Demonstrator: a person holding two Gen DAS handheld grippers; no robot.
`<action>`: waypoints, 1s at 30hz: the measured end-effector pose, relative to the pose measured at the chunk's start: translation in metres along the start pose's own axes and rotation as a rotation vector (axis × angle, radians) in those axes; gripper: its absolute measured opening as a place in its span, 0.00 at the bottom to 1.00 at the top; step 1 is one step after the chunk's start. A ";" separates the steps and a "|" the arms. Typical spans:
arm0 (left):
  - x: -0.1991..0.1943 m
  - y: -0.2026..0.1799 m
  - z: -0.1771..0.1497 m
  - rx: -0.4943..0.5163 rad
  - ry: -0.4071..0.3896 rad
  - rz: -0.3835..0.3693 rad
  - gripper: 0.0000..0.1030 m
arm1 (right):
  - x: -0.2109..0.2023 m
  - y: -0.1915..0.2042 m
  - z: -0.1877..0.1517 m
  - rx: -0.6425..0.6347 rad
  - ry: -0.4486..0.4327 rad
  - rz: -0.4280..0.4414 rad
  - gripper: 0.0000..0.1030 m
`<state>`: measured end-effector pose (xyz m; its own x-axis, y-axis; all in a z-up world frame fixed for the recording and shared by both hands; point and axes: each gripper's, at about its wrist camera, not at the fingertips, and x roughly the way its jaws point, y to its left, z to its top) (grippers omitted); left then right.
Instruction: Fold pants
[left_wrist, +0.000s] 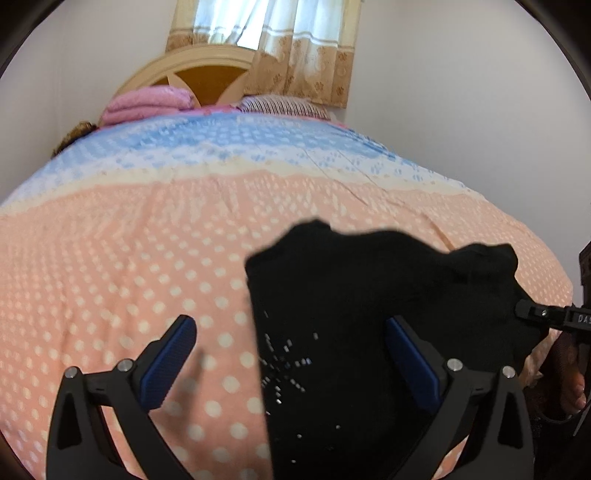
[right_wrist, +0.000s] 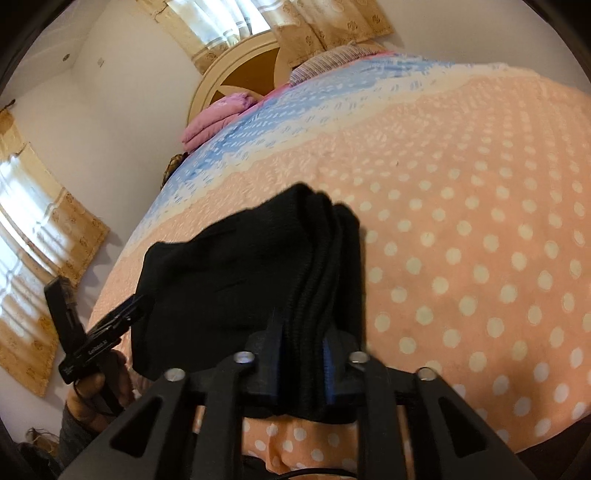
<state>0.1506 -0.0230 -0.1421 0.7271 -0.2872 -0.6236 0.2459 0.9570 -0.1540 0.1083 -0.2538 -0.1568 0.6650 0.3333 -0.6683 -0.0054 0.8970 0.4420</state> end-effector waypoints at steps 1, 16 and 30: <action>-0.002 0.001 0.003 -0.003 -0.010 -0.002 1.00 | -0.006 0.003 0.004 -0.016 -0.033 -0.021 0.41; 0.054 0.027 0.033 -0.040 0.032 0.125 1.00 | 0.038 -0.001 0.054 -0.030 -0.007 -0.099 0.12; -0.012 0.022 0.018 -0.070 -0.039 0.116 1.00 | -0.019 0.025 0.025 -0.106 -0.133 -0.084 0.39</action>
<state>0.1585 0.0007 -0.1241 0.7725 -0.1749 -0.6104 0.1146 0.9839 -0.1370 0.1136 -0.2455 -0.1182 0.7592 0.2211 -0.6121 -0.0197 0.9479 0.3180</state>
